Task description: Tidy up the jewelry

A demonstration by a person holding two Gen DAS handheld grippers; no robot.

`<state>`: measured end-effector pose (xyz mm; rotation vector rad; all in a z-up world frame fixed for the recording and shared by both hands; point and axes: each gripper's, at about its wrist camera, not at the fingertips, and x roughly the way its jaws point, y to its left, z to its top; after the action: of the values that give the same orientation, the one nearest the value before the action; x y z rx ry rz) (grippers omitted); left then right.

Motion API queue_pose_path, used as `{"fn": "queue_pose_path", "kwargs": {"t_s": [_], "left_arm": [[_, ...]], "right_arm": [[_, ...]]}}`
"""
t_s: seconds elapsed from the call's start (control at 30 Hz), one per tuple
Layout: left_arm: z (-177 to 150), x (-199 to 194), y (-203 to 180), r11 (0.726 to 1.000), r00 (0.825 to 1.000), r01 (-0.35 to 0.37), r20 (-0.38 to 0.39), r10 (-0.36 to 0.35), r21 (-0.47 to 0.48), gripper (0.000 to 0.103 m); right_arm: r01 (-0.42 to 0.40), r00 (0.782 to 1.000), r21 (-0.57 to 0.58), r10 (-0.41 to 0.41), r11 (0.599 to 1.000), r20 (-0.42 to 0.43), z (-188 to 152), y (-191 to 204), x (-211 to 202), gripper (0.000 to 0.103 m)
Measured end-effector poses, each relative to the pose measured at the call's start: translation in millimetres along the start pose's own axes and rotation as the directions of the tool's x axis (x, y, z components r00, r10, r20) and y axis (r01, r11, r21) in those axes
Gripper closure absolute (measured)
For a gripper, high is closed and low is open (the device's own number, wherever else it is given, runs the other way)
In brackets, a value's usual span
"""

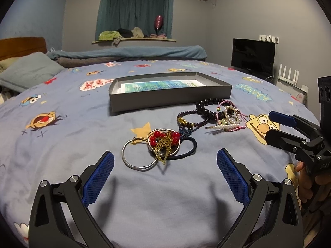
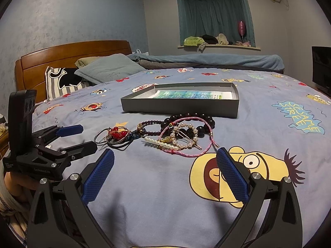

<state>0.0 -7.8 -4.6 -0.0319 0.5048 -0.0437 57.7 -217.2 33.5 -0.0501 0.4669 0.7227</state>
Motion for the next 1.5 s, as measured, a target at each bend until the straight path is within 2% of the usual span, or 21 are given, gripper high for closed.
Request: {"fn": "queue_pose_path", "kwargs": {"t_s": [1.1,1.5], "left_arm": [[0.7,2.4,6.0,1.0,1.0,0.001,-0.007,-0.002,-0.027,0.006],[0.6,-0.5,1.6,1.0,1.0,-0.002,-0.005,0.002,-0.002,0.006]], "right_arm": [[0.0,1.0,0.001,0.0,1.0,-0.001,1.3,0.0,-0.8,0.006],[0.004,1.0,0.005,-0.004,1.0,0.002,2.8,-0.9,-2.2,0.006]]}}
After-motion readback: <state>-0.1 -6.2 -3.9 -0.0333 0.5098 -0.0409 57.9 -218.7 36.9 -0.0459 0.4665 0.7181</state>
